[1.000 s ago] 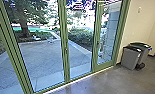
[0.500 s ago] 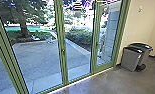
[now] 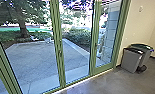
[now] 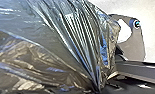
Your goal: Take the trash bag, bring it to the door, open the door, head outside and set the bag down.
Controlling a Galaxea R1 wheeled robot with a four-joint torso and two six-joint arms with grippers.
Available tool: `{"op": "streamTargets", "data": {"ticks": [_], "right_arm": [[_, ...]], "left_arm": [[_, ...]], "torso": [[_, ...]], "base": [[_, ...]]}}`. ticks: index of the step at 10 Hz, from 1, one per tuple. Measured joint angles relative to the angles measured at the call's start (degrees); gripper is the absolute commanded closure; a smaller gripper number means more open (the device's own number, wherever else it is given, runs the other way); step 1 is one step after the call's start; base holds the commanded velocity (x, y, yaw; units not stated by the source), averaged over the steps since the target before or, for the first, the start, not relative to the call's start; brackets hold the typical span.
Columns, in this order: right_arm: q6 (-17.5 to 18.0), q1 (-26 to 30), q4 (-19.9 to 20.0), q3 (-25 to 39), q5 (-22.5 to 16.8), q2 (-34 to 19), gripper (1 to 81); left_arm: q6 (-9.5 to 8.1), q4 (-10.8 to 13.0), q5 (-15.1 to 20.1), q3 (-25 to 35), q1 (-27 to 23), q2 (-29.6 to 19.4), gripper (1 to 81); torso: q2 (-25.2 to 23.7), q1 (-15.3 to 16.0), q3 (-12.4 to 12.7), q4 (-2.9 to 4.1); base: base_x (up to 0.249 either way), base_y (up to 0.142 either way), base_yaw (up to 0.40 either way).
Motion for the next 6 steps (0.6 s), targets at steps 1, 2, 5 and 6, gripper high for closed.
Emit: {"op": "streamTargets", "data": {"ticks": [1,2,5,6], "right_arm": [[0.0,0.0,0.0,0.0,0.0,0.0,1.0],[0.0,0.0,0.0,0.0,0.0,0.0,1.0],[0.0,0.0,0.0,-0.1,0.0,0.0,1.0],[0.0,0.0,0.0,-0.1,0.0,0.0,1.0]], "left_arm": [[0.00,0.0,-0.2,0.0,0.0,0.1,81.1],[0.00,0.0,-0.5,0.0,0.0,0.3,81.1],[0.00,0.0,-0.6,0.0,0.0,0.3,81.1],[0.00,0.0,-0.6,0.0,0.0,0.3,81.1]], "torso": [[0.0,0.0,0.0,0.00],[0.0,0.0,0.0,0.00],[0.0,0.0,0.0,0.00],[0.0,0.0,0.0,0.00]], "base": [[0.163,-0.085,0.000],[0.163,-0.085,0.000],[0.163,-0.090,0.000],[0.163,-0.096,0.000]]}}
